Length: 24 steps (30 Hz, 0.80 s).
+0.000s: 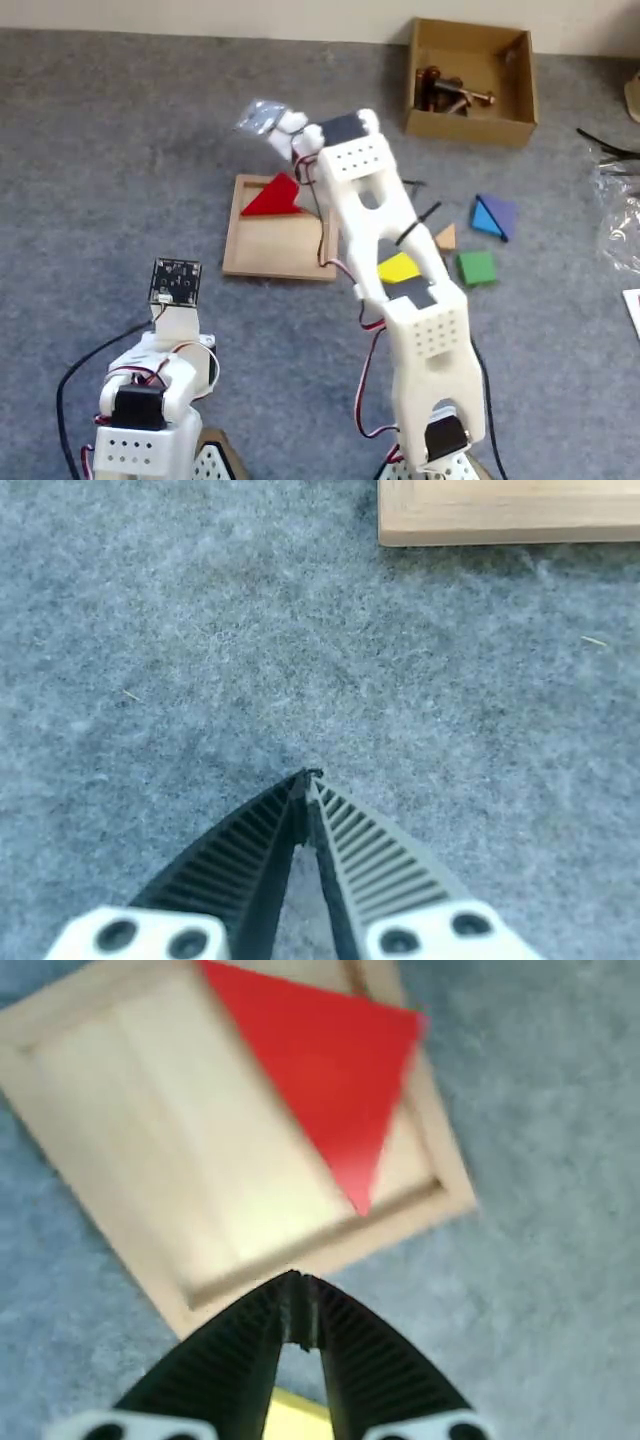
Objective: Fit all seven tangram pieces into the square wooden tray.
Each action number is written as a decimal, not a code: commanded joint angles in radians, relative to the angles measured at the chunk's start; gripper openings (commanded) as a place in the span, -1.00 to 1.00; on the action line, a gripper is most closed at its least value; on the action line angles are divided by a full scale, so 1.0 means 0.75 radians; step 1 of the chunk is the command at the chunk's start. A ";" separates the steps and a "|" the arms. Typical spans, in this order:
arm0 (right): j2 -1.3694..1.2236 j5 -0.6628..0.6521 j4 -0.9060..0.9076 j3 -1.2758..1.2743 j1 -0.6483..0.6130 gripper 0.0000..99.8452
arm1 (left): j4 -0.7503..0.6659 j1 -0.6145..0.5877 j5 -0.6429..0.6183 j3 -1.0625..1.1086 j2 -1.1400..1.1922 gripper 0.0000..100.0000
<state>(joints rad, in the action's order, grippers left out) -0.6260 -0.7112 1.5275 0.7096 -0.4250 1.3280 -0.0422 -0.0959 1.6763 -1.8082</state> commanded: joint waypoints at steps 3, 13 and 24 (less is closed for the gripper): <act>0.128 0.205 -0.064 0.083 0.167 -0.99 | -0.004 0.021 -0.008 0.026 -0.009 -0.99; 0.073 0.313 -0.412 0.003 0.187 -0.99 | -0.004 0.021 -0.008 0.026 -0.009 -0.99; -0.150 0.307 -0.484 0.003 0.124 -0.99 | -0.004 0.021 -0.008 0.026 -0.009 -0.99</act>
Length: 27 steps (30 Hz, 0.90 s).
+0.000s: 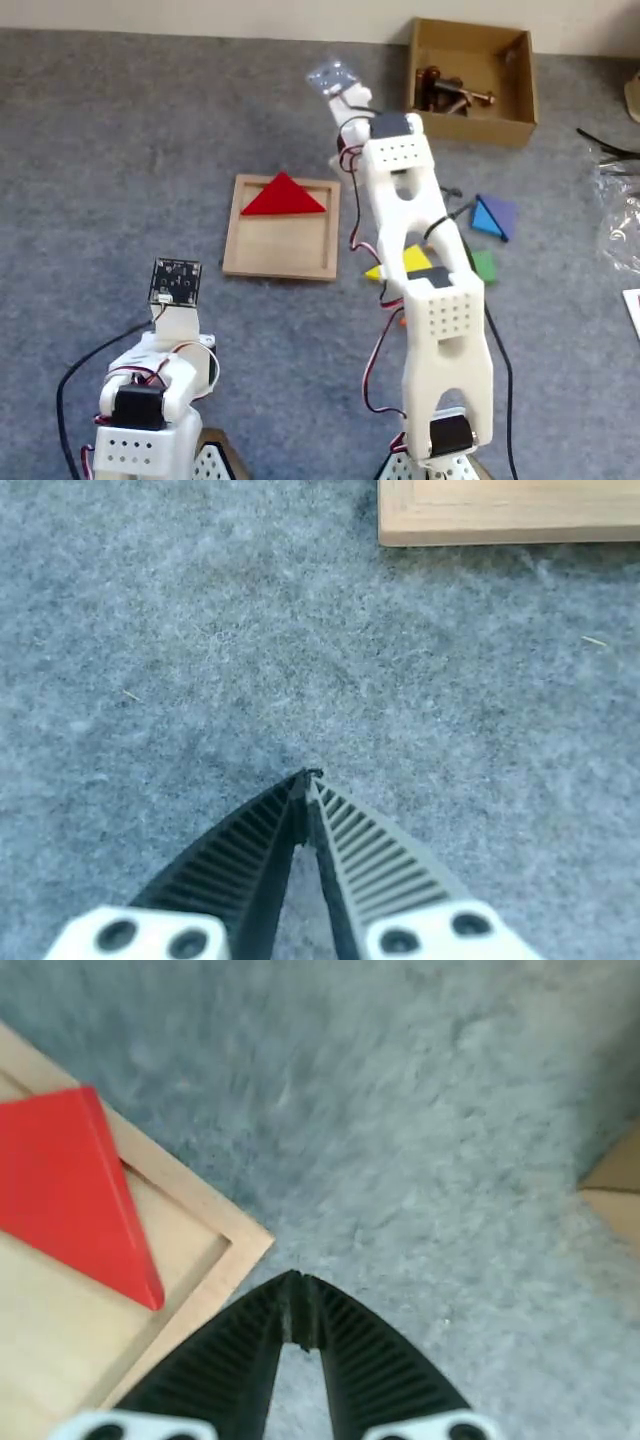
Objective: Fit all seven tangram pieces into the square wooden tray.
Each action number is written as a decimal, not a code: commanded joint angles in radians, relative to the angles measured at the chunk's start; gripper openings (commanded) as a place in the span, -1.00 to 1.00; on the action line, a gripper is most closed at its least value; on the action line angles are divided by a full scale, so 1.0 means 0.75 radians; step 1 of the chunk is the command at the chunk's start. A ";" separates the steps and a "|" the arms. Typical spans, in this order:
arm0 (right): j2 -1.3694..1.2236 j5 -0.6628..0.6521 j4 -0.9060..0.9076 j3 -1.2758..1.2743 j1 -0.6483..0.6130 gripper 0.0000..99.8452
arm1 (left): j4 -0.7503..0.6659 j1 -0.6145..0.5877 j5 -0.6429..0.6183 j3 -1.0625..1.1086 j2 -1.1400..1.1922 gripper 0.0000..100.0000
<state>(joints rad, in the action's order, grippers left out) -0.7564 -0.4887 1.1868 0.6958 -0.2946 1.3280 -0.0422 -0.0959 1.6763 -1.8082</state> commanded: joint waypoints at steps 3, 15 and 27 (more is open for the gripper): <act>0.021 0.010 -0.030 0.021 -0.079 -0.99 | -0.004 0.021 -0.008 0.026 -0.009 -0.99; 0.013 0.010 -0.030 0.011 -0.101 -0.99 | -0.004 0.021 -0.008 0.026 -0.009 -0.99; 0.015 0.016 0.107 0.015 -0.146 -0.99 | -0.004 0.021 -0.008 0.026 -0.009 -0.99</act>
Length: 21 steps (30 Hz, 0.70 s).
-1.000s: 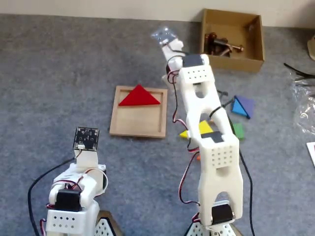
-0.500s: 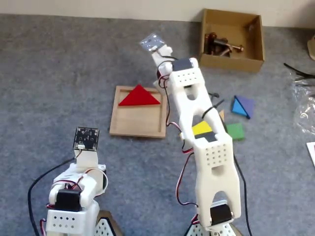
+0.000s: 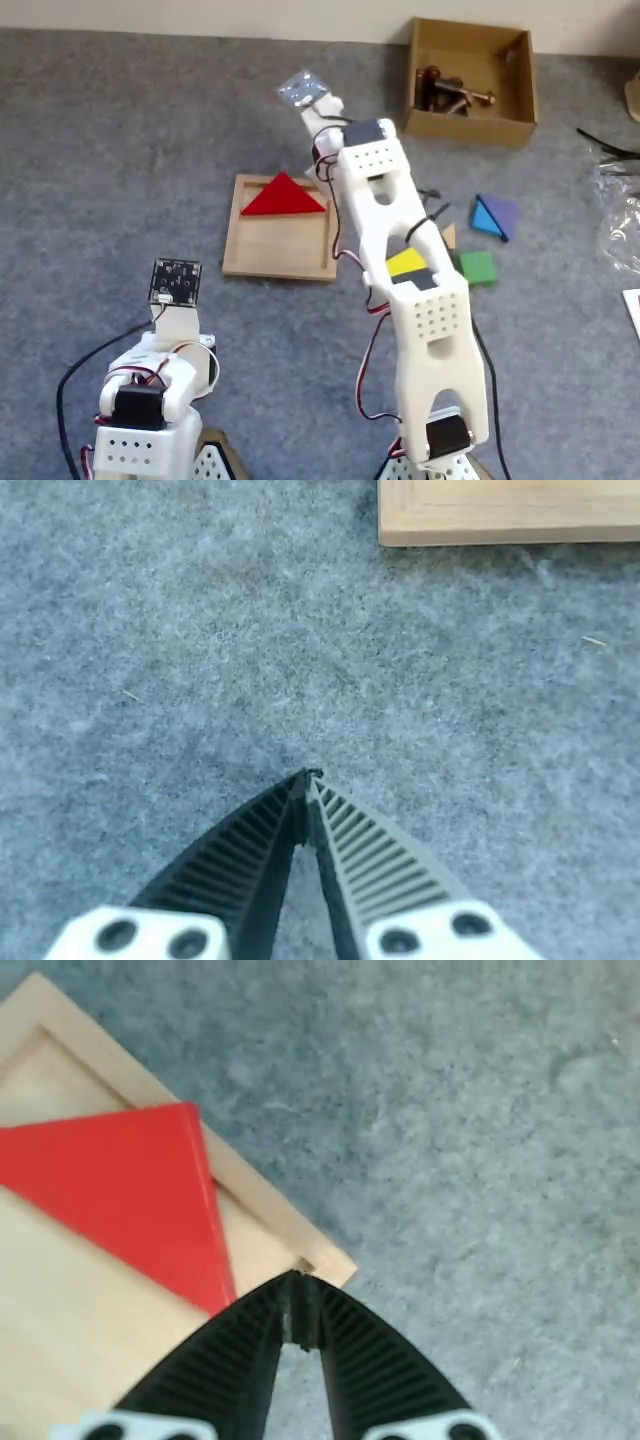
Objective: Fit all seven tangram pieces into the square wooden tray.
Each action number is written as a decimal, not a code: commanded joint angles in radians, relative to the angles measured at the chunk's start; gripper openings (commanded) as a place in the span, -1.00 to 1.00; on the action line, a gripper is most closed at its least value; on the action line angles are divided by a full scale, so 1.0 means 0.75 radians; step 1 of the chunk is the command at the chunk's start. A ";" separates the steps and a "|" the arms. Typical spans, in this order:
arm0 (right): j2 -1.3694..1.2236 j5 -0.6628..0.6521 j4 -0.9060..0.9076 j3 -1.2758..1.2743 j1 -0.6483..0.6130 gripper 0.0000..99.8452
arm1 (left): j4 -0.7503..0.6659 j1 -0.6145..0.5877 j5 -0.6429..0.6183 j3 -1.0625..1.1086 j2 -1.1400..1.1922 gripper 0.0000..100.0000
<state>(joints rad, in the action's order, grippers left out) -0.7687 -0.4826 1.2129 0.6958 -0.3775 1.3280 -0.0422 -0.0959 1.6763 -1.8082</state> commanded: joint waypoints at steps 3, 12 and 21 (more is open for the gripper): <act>0.032 0.006 0.130 0.011 -0.064 -0.99 | -0.004 0.021 -0.008 0.026 -0.009 -0.99; 0.019 0.006 0.132 0.007 -0.077 -0.99 | -0.004 0.021 -0.008 0.026 -0.009 -0.99; -0.124 0.004 0.138 0.048 -0.077 -0.99 | -0.004 0.021 -0.008 0.026 -0.009 -0.99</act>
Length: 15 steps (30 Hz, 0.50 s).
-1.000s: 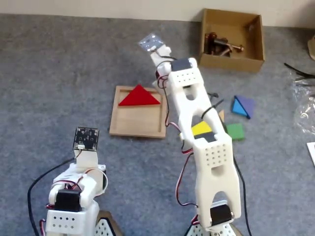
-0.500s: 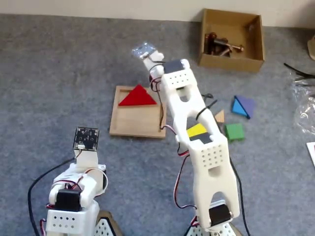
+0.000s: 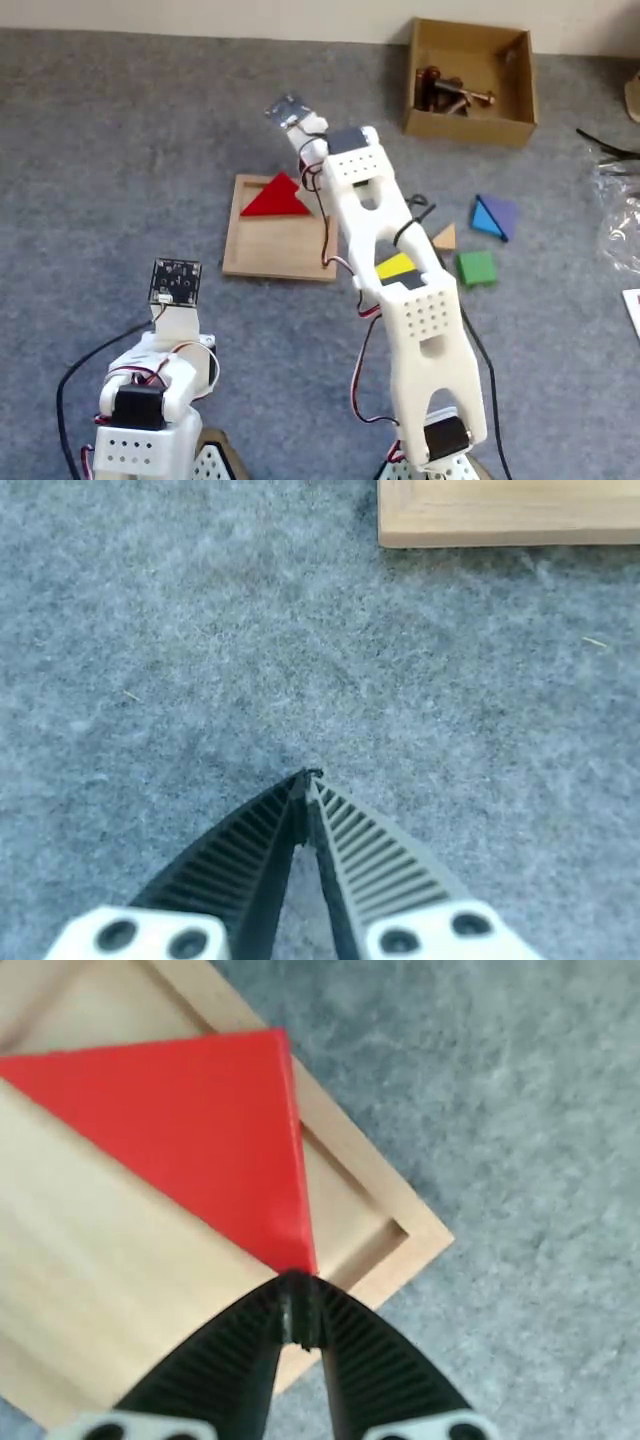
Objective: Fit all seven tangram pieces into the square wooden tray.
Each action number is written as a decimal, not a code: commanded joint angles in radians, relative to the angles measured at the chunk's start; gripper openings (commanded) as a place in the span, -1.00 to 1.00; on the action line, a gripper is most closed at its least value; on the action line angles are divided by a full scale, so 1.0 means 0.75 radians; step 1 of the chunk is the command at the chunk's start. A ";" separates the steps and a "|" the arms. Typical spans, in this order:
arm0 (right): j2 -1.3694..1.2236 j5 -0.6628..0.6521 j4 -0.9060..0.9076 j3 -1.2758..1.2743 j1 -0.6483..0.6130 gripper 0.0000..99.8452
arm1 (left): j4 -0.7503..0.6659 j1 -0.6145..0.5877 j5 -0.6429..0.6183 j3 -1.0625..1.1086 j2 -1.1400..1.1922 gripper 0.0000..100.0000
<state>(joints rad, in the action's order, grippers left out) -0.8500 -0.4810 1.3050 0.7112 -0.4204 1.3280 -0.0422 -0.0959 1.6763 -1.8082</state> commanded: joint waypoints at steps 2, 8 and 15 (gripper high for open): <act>-0.011 0.002 0.021 0.034 -0.019 -0.99 | -0.004 0.021 -0.008 0.026 -0.009 -0.99; -0.009 0.004 0.021 0.032 -0.030 -0.99 | -0.004 0.021 -0.008 0.026 -0.009 -0.99; -0.009 0.012 0.079 0.036 -0.052 -0.99 | -0.004 0.021 -0.008 0.026 -0.009 -0.99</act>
<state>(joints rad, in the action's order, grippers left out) -0.8546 -0.4826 1.3142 0.7219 -0.4235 1.3280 -0.0422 -0.0959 1.6763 -1.8082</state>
